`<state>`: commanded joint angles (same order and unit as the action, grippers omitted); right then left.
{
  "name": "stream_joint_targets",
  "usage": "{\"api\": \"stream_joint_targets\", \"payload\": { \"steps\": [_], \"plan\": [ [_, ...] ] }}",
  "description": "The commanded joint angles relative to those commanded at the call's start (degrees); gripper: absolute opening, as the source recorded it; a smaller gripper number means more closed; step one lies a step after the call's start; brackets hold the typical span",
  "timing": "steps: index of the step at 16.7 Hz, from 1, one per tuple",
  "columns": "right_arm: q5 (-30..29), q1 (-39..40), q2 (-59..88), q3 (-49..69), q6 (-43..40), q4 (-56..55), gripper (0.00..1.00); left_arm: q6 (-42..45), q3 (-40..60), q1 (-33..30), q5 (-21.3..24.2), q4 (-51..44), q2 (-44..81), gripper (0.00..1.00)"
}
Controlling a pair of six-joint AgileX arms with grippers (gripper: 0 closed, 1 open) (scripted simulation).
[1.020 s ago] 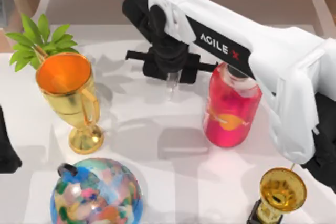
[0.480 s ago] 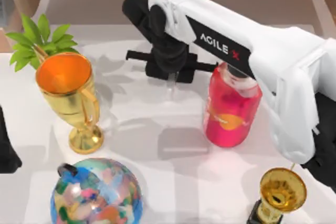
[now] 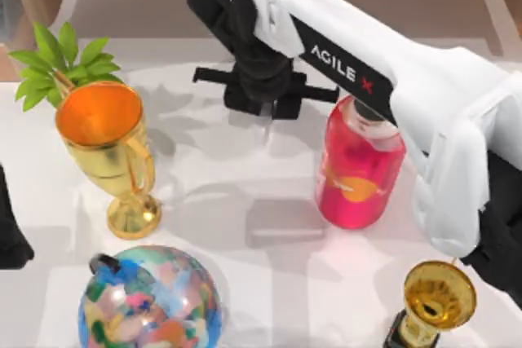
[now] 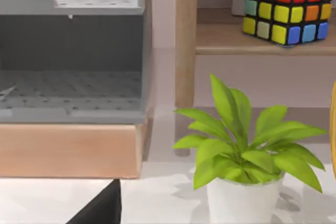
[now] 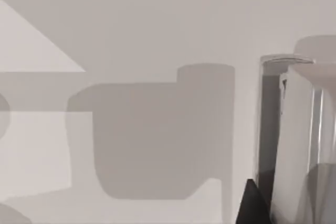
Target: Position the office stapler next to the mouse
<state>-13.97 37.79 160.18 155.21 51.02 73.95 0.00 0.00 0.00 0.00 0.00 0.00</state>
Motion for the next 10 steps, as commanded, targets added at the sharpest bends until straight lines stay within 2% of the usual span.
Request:
{"api": "stream_joint_targets", "payload": {
  "steps": [3, 10],
  "plan": [
    [0.01, -0.07, 1.07, 4.67, -0.10, 3.68, 0.00, 0.00, 0.00, 0.00, 0.00, 0.00, 0.00, 1.00],
    [0.60, -0.80, -0.69, 3.70, -1.41, 3.90, 0.00, 0.00, 0.00, 0.00, 0.00, 0.00, 0.00, 1.00]
  ]
}}
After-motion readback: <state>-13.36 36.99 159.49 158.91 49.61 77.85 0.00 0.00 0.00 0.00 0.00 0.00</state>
